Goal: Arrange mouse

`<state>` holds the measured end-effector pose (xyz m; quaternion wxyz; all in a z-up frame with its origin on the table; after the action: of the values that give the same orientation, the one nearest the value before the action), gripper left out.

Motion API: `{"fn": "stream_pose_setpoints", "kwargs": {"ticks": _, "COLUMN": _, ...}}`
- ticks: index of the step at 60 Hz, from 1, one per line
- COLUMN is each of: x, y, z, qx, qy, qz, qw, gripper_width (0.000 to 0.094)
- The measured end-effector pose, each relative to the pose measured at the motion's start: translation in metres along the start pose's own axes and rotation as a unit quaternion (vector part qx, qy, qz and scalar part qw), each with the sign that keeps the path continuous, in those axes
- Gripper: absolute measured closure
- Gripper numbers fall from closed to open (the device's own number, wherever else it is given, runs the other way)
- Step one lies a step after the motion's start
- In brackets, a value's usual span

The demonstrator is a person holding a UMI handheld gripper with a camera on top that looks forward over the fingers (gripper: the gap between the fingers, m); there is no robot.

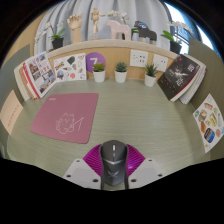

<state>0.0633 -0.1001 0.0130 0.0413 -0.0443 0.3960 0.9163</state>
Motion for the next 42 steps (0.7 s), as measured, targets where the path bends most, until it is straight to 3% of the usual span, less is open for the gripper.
{"fn": "stream_pose_setpoints", "kwargs": {"ticks": 10, "x": 0.005, "y": 0.012, "z": 0.010, "qx": 0.029, "qy": -0.022, "qz": -0.030, "qw": 0.999, "gripper_width": 0.0668}}
{"fn": "stream_pose_setpoints", "kwargs": {"ticks": 16, "x": 0.009, "y": 0.055, "z": 0.070, "qx": -0.030, "qy": -0.028, "qz": -0.050, "qw": 0.998, "gripper_width": 0.0668}}
{"fn": "stream_pose_setpoints", "kwargs": {"ticks": 30, "x": 0.036, "y": 0.157, "z": 0.267, "qx": -0.202, "qy": -0.042, "qz": -0.062, "qw": 0.977, "gripper_width": 0.0669}}
{"fn": "stream_pose_setpoints", "kwargs": {"ticks": 37, "x": 0.070, "y": 0.164, "z": 0.330, "qx": -0.240, "qy": -0.041, "qz": -0.043, "qw": 0.969, "gripper_width": 0.0669}}
{"fn": "stream_pose_setpoints", "kwargs": {"ticks": 42, "x": 0.103, "y": 0.142, "z": 0.343, "qx": -0.229, "qy": -0.034, "qz": -0.029, "qw": 0.972, "gripper_width": 0.0670}}
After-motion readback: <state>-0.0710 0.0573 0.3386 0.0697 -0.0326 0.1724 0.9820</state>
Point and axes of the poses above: the point between the fingertips, and its own axes, seen from behind it with the camera up: x to the left, z up, y backward, against the way the camera looks, the point moved 4 cm from there along y, backward, against the way the camera looks, and after that the axes turned 9 degrees about -z, right-handed, at the moved point
